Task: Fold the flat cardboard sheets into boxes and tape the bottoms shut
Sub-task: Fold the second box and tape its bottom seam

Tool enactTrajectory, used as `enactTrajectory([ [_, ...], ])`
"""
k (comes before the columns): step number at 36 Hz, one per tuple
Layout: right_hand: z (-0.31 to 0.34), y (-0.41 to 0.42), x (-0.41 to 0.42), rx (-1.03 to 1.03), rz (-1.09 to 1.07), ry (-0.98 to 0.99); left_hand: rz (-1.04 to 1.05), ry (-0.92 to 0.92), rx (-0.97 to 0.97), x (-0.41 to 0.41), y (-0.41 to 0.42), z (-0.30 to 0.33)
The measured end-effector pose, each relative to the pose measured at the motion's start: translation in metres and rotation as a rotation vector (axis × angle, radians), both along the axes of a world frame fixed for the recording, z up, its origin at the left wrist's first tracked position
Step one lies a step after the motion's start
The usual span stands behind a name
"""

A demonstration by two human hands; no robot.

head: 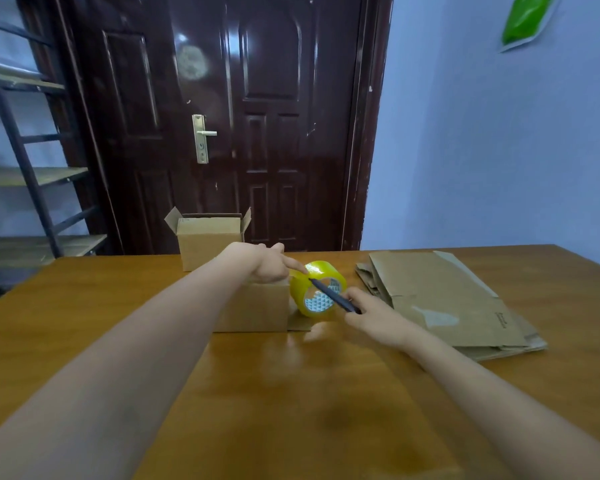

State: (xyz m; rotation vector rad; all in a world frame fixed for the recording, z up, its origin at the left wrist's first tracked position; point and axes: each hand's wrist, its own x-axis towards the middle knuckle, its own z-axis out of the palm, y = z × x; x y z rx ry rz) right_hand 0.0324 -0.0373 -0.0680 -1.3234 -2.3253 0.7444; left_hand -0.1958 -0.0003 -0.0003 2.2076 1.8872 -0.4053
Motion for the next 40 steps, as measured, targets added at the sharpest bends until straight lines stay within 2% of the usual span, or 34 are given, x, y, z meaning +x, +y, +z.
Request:
enactTrajectory([
  [7, -0.005, 0.001, -0.001, 0.030, 0.011, -0.016, -0.007, -0.009, -0.022, 0.001, -0.002, 0.002],
  [14, 0.001, 0.000, -0.014, 0.219, -0.102, -0.096, 0.003, -0.031, -0.032, 0.000, -0.001, 0.001],
  [25, 0.007, 0.008, -0.039, 0.191, -0.144, -0.088, 0.056, -0.066, -0.018, -0.001, 0.003, -0.003],
  [31, 0.013, 0.009, -0.044, 0.179, -0.100, -0.195, 0.123, -0.133, -0.005, -0.003, 0.012, -0.013],
  [40, 0.030, 0.013, -0.047, 0.159, -0.081, -0.358, 0.078, -0.102, 0.024, -0.005, 0.005, -0.008],
])
